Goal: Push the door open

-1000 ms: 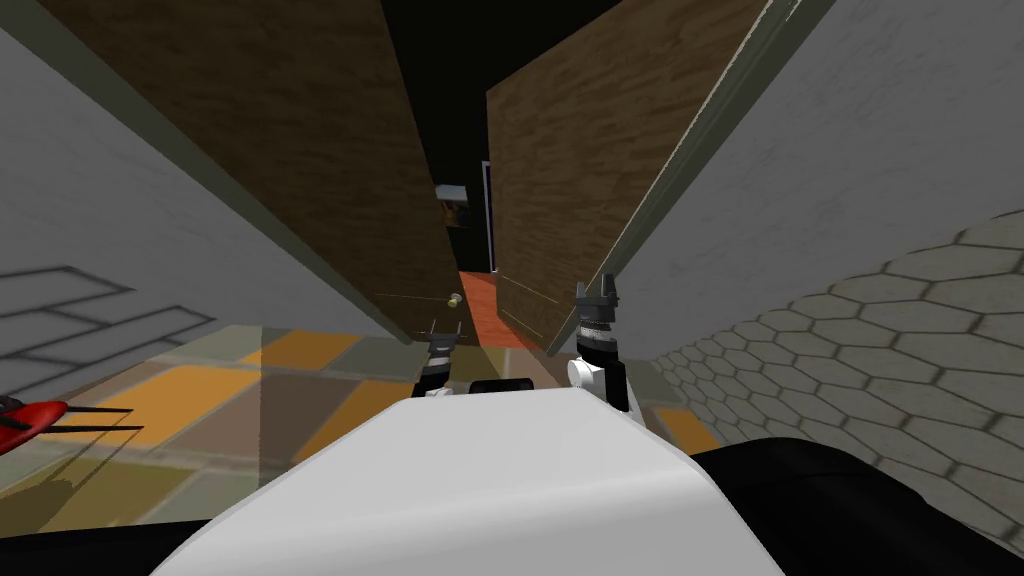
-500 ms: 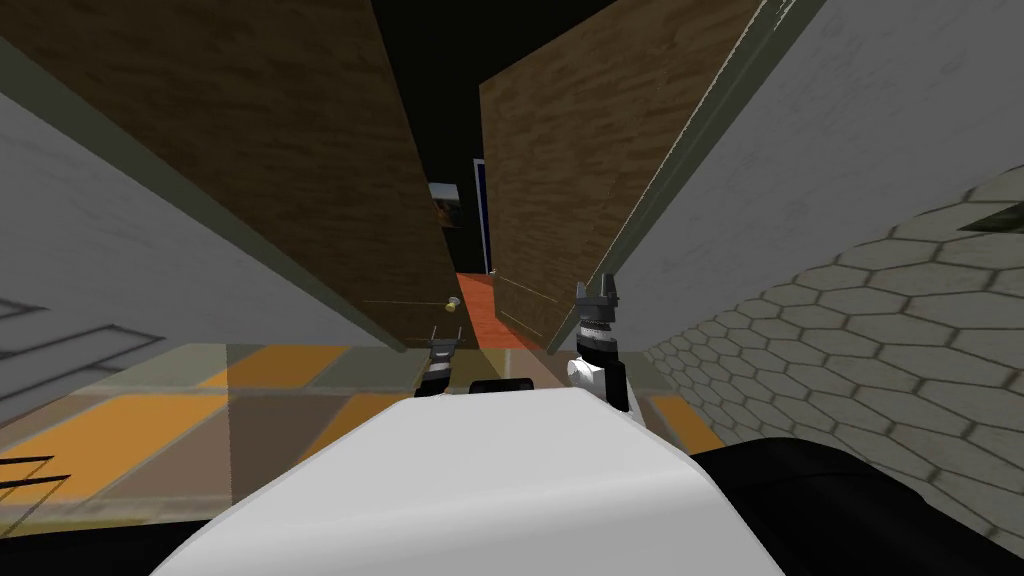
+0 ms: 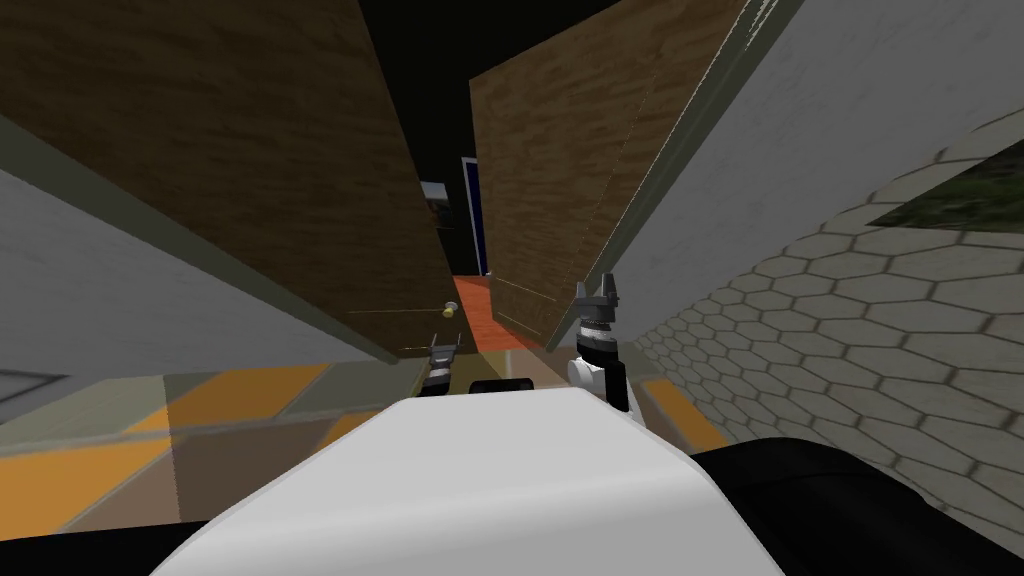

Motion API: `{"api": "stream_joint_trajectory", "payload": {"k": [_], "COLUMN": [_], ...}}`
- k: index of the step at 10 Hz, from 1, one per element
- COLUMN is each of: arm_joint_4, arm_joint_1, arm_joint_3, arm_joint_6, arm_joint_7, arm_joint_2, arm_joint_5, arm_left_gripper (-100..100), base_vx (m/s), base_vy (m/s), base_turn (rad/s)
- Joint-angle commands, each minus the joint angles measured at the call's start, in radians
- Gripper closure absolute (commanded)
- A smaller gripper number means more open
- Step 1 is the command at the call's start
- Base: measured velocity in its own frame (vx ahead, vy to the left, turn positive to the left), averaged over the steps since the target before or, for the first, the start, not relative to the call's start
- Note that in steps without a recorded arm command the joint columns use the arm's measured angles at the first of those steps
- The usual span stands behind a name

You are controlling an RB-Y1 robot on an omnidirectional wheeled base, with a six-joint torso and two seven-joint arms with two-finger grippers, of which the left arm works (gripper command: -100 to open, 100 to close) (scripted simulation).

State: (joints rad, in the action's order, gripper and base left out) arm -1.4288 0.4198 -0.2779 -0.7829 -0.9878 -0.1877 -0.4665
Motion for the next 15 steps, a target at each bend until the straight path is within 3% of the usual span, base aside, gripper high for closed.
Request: {"api": "stream_joint_trajectory", "payload": {"k": [1,6,12,15], "arm_joint_4": [0.038,0.146,0.249,0.257], "arm_joint_1": [-0.001,-0.013,-0.025,-0.033], "arm_joint_3": [-0.010,-0.038,-0.064,-0.058], "arm_joint_6": [-0.018,-0.063,-0.105,-0.101], "arm_joint_7": [-0.045,-0.156,-0.260,-0.263], "arm_joint_2": [-0.011,-0.032,-0.051,-0.049], "arm_joint_5": [-0.026,-0.096,-0.162,-0.167], "arm_left_gripper": [-100,-100,-100,-100], "base_vx": [0.041,0.031,0.023,0.048], "base_vy": [0.140,0.108,0.088,0.057], "base_turn": [-0.152,-0.153,-0.120,-0.040]}}
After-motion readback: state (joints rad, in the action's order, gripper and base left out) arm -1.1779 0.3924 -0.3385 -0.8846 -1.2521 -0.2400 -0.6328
